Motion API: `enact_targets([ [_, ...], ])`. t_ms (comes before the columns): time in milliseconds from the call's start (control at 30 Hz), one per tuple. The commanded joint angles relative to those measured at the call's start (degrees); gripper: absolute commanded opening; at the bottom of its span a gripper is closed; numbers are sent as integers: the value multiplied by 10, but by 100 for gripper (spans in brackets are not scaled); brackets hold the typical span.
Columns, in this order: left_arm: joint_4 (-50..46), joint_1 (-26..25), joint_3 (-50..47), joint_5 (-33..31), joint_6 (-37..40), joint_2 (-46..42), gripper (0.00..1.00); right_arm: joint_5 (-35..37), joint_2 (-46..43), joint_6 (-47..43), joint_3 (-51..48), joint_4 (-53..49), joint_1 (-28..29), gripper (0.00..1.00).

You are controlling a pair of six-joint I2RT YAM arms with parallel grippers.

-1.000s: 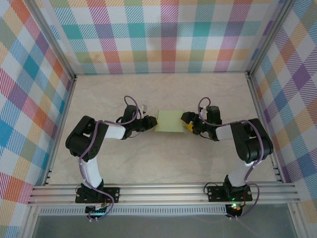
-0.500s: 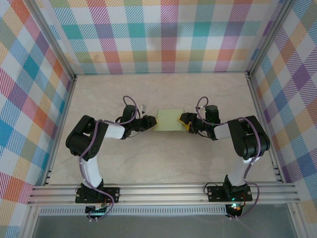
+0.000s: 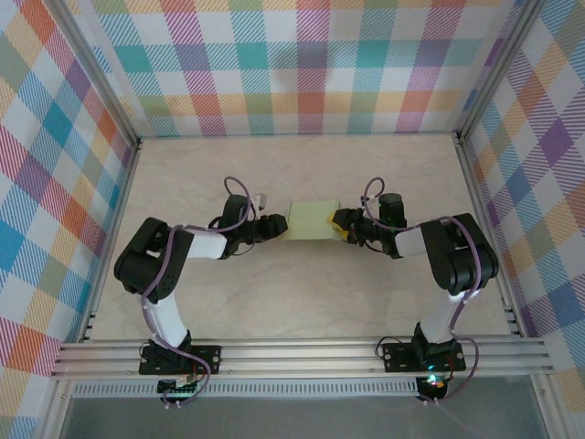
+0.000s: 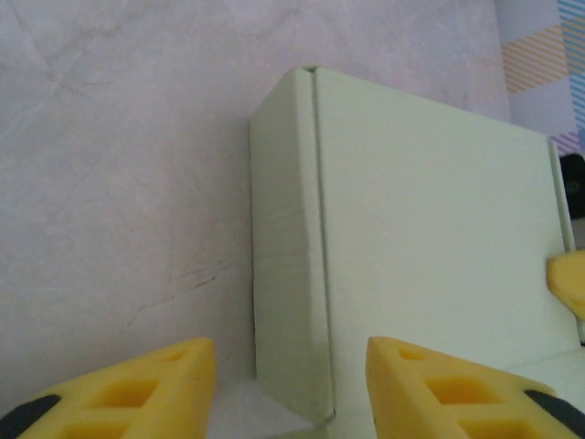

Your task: Fold the paper box

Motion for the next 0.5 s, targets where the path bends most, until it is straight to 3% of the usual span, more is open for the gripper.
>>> enact_targets([
  [0,-7,6,-7,-34,83,-72,60,-17,-33,-3,16,-8,-3,39],
  [133,-26,1,-14,-93,177,-150,95,-25,-58,-8,16,-30,-17,38],
  [233,-29,-11,-21,-151,266,-191,100,-33,-79,-17,17,-60,-29,38],
  [300,-6,-22,-36,-152,351,-211,100,-34,-94,-23,19,-81,-36,38],
  [467,54,-112,-94,-233,617,-259,100,-42,-125,-17,20,-101,-52,38],
])
